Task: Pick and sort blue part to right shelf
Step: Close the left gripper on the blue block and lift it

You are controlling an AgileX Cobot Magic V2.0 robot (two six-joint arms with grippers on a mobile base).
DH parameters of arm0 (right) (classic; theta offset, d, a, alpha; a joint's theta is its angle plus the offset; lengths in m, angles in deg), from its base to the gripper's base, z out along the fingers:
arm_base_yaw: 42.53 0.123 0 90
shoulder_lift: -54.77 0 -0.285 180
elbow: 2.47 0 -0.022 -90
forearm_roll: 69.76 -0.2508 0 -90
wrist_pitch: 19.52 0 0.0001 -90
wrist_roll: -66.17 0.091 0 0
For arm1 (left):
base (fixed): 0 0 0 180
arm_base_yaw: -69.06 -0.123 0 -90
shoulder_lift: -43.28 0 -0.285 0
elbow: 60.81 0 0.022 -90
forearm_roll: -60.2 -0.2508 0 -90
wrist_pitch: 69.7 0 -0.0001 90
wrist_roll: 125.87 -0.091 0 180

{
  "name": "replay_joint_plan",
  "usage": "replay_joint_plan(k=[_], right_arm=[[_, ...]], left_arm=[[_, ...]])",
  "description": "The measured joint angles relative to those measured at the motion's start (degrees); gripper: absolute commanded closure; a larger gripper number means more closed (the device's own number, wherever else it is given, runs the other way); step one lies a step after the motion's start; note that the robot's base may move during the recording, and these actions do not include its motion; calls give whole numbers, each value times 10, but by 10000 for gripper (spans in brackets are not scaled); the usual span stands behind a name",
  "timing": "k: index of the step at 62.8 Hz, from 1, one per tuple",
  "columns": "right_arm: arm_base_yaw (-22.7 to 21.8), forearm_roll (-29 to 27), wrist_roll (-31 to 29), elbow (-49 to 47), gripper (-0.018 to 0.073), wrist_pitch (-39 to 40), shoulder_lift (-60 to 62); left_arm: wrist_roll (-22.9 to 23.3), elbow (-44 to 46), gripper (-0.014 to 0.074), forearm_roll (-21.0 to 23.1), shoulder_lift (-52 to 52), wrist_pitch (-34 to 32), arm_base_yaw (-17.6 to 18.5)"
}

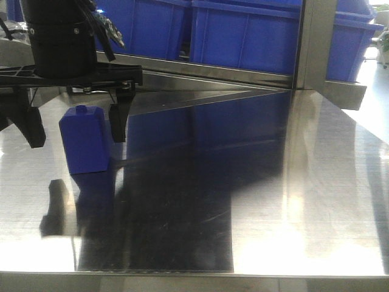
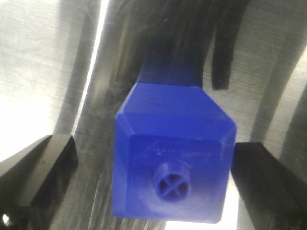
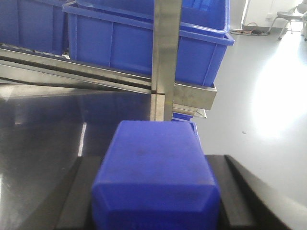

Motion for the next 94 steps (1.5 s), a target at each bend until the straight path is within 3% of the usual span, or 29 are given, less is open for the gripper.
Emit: replay_joint_plan(k=[25, 43, 50, 81, 94], right_arm=[[0, 0, 0, 0, 180, 0, 0], [0, 0, 0, 0, 180, 0, 0], [0, 0, 0, 0, 180, 0, 0], [0, 0, 0, 0, 180, 0, 0], [0, 0, 0, 0, 180, 0, 0]], left_arm=[[0, 0, -83, 4, 0, -5, 0], [0, 0, 158, 11, 0, -6, 0], [0, 0, 190, 12, 0, -6, 0], [-4, 0, 189, 12, 0, -6, 0], [-75, 0, 190, 14, 33, -1, 0]])
